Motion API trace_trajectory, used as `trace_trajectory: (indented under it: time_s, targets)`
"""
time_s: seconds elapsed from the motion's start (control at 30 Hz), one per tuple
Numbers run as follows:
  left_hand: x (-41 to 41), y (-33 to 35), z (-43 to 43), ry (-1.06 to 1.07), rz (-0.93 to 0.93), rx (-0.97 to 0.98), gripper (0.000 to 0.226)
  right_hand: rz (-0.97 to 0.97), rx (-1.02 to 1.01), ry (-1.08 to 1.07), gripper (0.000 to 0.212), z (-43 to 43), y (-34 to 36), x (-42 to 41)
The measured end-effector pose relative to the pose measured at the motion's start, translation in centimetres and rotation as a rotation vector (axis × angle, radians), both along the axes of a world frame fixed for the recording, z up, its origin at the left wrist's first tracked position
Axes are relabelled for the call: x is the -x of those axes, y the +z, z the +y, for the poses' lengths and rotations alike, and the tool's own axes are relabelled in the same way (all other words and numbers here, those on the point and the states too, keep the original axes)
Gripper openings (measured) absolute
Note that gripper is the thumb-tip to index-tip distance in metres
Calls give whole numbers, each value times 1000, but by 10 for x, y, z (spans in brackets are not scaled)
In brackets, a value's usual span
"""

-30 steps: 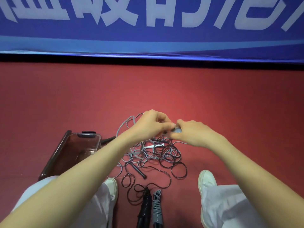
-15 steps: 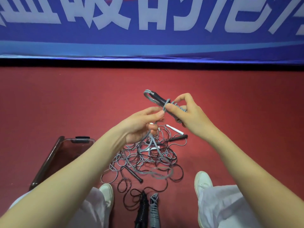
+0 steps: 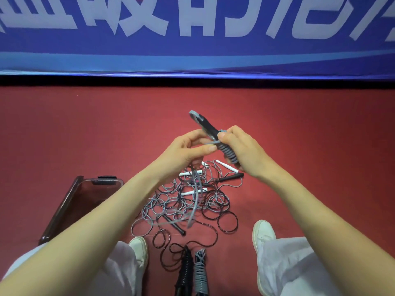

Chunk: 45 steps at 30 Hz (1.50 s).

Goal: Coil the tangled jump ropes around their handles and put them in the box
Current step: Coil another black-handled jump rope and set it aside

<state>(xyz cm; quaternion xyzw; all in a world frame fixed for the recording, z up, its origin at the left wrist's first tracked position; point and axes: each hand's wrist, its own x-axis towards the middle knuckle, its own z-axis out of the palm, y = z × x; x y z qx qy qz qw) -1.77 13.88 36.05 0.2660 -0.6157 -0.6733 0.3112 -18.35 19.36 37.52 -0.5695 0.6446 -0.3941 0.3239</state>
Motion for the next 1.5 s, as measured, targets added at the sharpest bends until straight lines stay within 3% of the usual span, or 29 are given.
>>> trace_trajectory:
  time_s: [0.2,0.37,0.6,0.73,0.83,0.87,0.97,1.07,1.2,1.27,1.33,1.43,1.5]
  targets:
    - [-15,15,-9,-85,-192,219,27,-299,-1,29,44,3,10,1]
    - [-17,22,-6,-167,-132,-26,29,-388,-65,17,39,3,11,7]
    - [-31,20,-17,-183,-271,93,16,-690,-248,330,54,9,16,5]
    - [-31,16,-22,-105,-295,204,25,-688,-363,485,64,12,13,1]
    - [-34,20,-25,-58,-318,334,8,-678,-467,582,61,11,6,0]
    - [-37,21,-27,-53,-348,402,13,-664,-512,620,59,11,4,0]
    - [-43,25,-29,-141,-463,518,13,-491,-673,657,54,12,2,1]
    - [-37,20,-25,-207,-575,505,3,-149,-776,580,51,13,2,-3]
    - [-22,6,-23,-91,-729,678,4,605,-501,302,54,7,-3,-14]
    - [-14,5,-20,32,-711,659,8,874,-307,102,57,3,-7,-18]
    - [-8,9,-13,82,-592,478,13,965,-161,-52,62,-1,-8,-17]
    - [-4,13,-5,2,-350,120,10,952,-1,-210,56,-6,-4,-8]
    - [-1,8,0,-84,-286,73,14,891,56,-289,55,-7,1,0]
